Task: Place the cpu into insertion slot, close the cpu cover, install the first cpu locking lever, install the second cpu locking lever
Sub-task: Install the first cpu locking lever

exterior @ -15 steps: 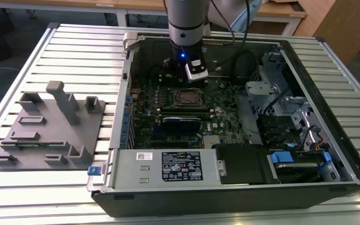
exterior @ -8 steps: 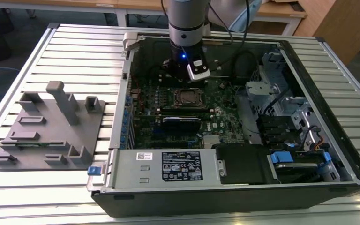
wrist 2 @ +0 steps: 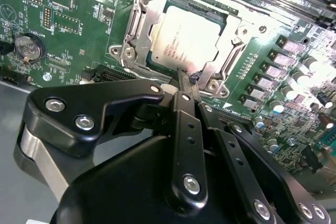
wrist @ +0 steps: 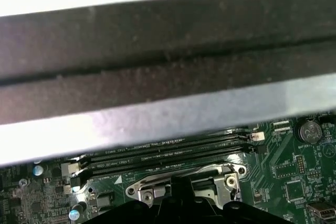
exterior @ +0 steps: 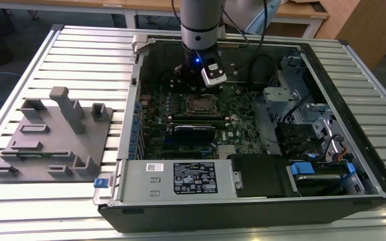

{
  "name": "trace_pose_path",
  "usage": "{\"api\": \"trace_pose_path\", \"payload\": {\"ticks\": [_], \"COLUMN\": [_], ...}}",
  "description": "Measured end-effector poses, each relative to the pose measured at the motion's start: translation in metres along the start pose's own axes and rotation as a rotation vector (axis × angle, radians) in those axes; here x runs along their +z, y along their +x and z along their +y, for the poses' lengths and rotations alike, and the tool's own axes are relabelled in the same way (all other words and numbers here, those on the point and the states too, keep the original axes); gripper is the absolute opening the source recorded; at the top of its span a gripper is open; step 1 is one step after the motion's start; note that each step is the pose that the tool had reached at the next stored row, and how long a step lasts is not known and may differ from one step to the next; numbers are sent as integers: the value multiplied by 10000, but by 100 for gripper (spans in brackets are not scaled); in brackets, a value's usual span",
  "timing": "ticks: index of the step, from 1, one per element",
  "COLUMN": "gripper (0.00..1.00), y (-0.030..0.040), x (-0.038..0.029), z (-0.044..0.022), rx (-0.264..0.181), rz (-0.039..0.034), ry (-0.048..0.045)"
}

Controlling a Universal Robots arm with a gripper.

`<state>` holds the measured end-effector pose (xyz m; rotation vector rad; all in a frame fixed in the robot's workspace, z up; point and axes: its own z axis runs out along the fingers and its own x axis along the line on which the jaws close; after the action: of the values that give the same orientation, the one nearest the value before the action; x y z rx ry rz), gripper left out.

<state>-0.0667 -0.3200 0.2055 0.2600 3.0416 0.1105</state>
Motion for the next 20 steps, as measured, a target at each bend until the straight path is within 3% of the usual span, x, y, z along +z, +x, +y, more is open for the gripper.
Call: {"api": "trace_pose_path", "payload": {"ticks": [12, 20], "gripper": [10, 10], "y": [-63, -70], "x": [5, -82], "z": [11, 18], "rx": [2, 1], "rz": [1, 0], "ry": [8, 6]}}
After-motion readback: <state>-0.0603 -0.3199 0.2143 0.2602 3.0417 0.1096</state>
